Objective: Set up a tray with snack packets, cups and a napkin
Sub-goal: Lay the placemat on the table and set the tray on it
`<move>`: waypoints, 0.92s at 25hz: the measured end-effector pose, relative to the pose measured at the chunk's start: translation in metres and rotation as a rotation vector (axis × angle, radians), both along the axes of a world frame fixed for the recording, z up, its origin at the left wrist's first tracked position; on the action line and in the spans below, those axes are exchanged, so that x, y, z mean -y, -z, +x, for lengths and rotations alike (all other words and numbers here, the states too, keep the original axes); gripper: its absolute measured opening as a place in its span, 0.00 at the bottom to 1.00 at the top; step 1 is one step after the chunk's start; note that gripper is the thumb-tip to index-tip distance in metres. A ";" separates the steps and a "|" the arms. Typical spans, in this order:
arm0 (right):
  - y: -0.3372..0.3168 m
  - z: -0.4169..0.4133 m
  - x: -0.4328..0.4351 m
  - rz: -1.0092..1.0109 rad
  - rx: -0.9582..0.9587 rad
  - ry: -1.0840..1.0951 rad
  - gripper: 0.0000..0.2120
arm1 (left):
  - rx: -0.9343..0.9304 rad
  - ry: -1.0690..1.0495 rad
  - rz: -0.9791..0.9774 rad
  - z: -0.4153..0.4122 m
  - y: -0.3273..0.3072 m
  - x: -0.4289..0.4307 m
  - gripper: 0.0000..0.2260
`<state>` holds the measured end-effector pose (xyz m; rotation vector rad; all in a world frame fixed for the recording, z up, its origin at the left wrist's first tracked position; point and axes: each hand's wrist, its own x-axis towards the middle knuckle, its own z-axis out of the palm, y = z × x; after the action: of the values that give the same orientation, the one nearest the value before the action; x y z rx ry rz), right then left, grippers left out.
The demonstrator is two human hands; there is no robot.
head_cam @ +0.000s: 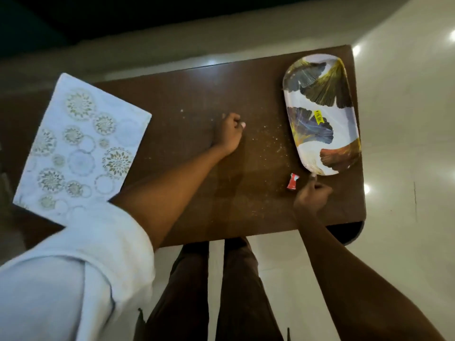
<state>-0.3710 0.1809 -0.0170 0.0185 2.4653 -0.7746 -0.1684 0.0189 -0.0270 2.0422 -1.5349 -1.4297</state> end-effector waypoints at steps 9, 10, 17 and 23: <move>-0.021 0.176 0.103 -0.102 0.157 -0.787 0.20 | 0.148 -0.490 -0.038 0.200 -0.028 -0.106 0.15; -0.023 0.196 0.115 -0.102 0.160 -0.859 0.20 | 0.177 -0.587 -0.040 0.227 -0.030 -0.117 0.15; -0.020 0.321 0.147 -0.103 0.079 -1.390 0.25 | 0.575 -1.016 0.156 0.374 -0.026 -0.217 0.32; 0.010 0.433 0.165 0.006 -0.300 -2.283 0.52 | 0.611 -0.645 0.274 0.413 0.008 -0.262 0.47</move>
<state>0.0622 0.0156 -0.0273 -2.3283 1.1170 0.3592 0.2446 0.2805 -0.0347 2.9479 -0.6837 -0.8331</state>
